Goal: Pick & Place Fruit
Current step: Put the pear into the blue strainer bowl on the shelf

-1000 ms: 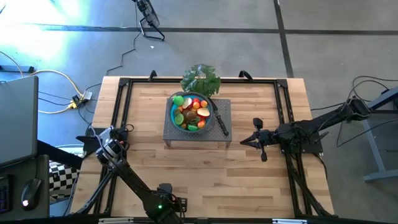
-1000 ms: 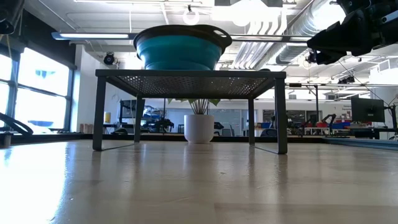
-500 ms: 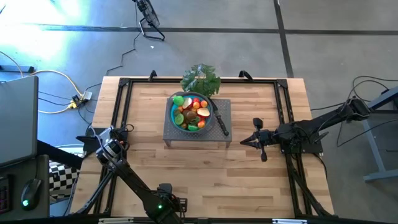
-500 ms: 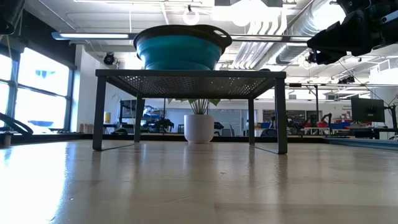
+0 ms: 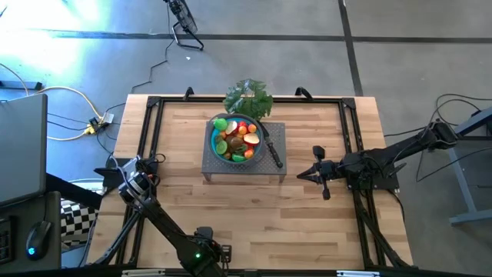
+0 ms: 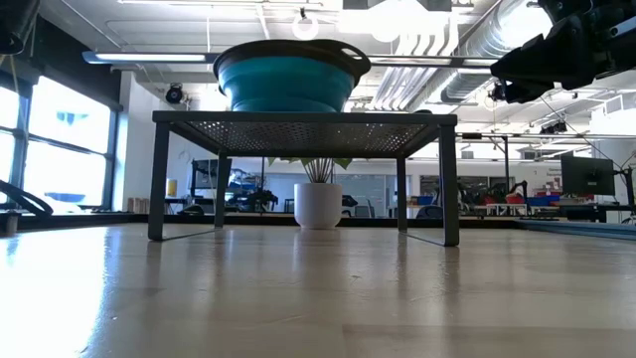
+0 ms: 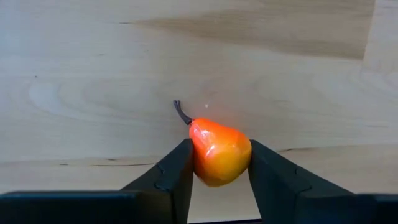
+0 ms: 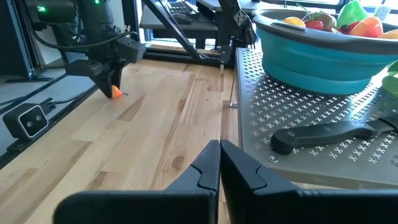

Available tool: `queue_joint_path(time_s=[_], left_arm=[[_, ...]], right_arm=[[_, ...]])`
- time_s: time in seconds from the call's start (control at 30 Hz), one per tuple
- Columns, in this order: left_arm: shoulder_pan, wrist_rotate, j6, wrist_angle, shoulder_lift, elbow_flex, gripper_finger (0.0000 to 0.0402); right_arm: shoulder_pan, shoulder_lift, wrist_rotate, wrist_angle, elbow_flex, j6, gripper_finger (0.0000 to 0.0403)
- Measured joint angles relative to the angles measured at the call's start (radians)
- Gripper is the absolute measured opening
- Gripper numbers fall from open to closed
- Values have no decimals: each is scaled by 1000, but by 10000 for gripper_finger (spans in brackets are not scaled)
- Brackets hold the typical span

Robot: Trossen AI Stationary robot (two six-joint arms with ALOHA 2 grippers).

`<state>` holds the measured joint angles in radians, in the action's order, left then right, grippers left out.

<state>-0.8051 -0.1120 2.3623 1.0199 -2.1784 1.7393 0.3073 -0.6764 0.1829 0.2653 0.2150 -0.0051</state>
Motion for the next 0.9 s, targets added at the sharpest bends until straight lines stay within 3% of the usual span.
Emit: queue_joint_path(time_s=[0.53,0.9], left_arm=[[0,-28,-81,-8,18,2,129],[37,-321,-235,6,135,2,129]], right_arm=[[0,0,0,0,0,0,4],[0,0,0,0,0,-3,4]])
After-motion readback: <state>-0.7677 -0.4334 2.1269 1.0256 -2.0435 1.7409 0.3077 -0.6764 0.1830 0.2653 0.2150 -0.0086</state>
